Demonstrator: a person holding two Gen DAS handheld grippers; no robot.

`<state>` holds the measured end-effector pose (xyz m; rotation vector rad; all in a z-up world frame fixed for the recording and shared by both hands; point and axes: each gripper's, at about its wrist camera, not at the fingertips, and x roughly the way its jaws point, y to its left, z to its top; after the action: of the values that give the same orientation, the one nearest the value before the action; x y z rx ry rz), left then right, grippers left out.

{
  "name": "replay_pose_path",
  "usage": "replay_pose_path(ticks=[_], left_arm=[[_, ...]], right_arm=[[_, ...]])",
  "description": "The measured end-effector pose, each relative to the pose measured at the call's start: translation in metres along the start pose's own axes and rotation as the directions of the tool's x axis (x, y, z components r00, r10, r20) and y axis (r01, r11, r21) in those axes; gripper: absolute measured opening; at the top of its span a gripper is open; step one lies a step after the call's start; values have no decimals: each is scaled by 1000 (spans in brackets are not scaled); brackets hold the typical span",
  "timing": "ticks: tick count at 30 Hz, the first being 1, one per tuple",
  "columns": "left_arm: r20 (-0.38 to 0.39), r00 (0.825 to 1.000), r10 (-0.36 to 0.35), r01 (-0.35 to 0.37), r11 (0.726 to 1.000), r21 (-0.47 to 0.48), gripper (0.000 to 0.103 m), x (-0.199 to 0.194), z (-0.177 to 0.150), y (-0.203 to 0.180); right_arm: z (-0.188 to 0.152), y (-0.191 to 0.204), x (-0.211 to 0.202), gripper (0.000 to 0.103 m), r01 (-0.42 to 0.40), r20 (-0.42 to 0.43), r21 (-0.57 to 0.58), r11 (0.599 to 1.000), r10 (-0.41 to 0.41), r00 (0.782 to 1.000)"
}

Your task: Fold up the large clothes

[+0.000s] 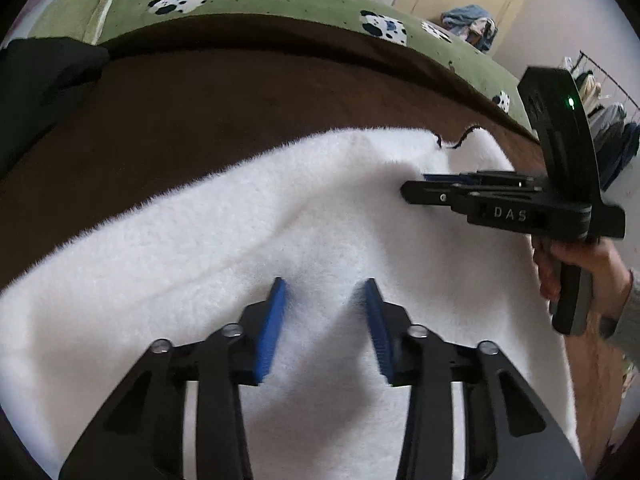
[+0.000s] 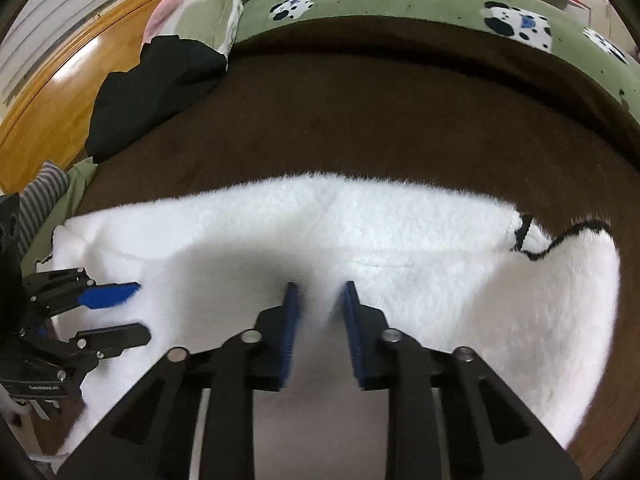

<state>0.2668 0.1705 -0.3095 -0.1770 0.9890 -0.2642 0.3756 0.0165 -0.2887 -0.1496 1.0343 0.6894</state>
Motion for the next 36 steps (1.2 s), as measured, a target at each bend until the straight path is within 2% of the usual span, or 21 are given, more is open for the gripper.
replay_pose_path(ticks=[2,8,17,23,28,33,34,36], left_arm=[[3,1000,2,-2,1000,-9,31,1,-3,1],[23,1000,-1,2,999,-38,17,0,-5,0],[79,994,79,-79,997,-1,9,-16,11,-17],[120,981,151,-154,988,14,9,-20,43,-23],[118,972,203,-207,978,24,9,-8,61,-12],[-4,980,201,-201,979,19,12,38,52,9],[-16,981,195,-195,981,10,17,44,48,13],[0,983,184,-184,983,-10,17,44,44,16]], right_arm=[[-1,2,1,14,15,5,-11,1000,-15,1000],[0,7,-7,11,30,35,-5,1000,-30,999],[21,17,-37,10,65,125,-27,998,-61,990],[48,9,-41,10,76,155,2,997,-75,985],[66,0,-24,10,67,153,39,997,-73,986],[58,-9,27,11,96,56,62,993,-100,993],[55,-11,32,13,97,48,69,993,-100,994],[52,-16,38,15,83,47,92,992,-87,995]])
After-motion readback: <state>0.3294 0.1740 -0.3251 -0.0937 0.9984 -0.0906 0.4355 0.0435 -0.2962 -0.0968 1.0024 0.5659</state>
